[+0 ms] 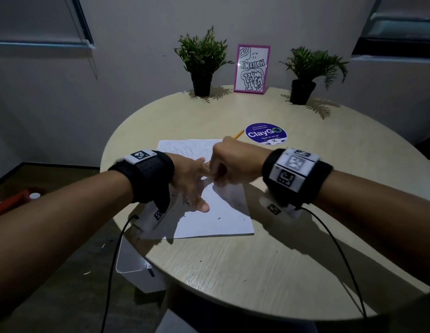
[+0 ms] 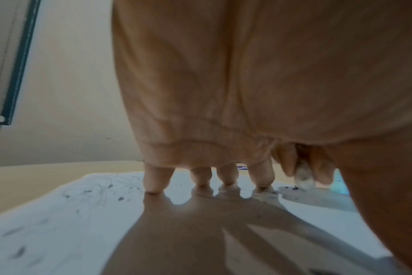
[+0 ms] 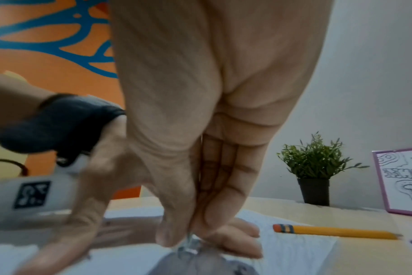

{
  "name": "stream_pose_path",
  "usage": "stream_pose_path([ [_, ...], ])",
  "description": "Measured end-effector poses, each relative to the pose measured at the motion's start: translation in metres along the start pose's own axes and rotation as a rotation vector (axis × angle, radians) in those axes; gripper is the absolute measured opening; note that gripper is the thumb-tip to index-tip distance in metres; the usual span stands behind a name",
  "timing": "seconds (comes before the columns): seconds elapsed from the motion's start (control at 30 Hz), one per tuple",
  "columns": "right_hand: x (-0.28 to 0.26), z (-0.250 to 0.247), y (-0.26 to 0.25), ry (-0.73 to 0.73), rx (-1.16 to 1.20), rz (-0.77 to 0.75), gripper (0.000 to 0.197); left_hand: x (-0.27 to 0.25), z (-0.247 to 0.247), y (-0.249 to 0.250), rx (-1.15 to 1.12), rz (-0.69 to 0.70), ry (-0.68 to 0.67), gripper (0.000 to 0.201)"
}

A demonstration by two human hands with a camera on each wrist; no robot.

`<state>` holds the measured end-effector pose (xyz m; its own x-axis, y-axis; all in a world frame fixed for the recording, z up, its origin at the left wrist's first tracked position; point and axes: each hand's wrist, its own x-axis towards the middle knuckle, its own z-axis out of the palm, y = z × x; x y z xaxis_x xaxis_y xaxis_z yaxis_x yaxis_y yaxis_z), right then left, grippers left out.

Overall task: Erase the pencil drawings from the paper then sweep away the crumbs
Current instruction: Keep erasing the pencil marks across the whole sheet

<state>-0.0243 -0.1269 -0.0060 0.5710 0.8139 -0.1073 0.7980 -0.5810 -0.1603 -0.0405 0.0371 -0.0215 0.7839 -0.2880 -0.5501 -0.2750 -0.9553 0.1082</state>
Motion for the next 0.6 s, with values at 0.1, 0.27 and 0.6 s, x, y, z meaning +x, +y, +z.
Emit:
stream_pose_path([
  [0.1,0.001,0.010,0.007,0.022,0.045,0.015,0.014,0.006,0.001,-0.007,-0.008,0.021,-0.010,0.089],
  [0.27,-0.033,0.013,-0.003,-0.199,0.105,-0.030,0.010,0.014,0.004,-0.007,0.059,0.087,-0.019,0.110],
  [0.6,-0.006,0.016,0.012,0.013,0.067,0.018,0.009,0.003,0.000,-0.002,-0.021,0.076,-0.011,0.090],
])
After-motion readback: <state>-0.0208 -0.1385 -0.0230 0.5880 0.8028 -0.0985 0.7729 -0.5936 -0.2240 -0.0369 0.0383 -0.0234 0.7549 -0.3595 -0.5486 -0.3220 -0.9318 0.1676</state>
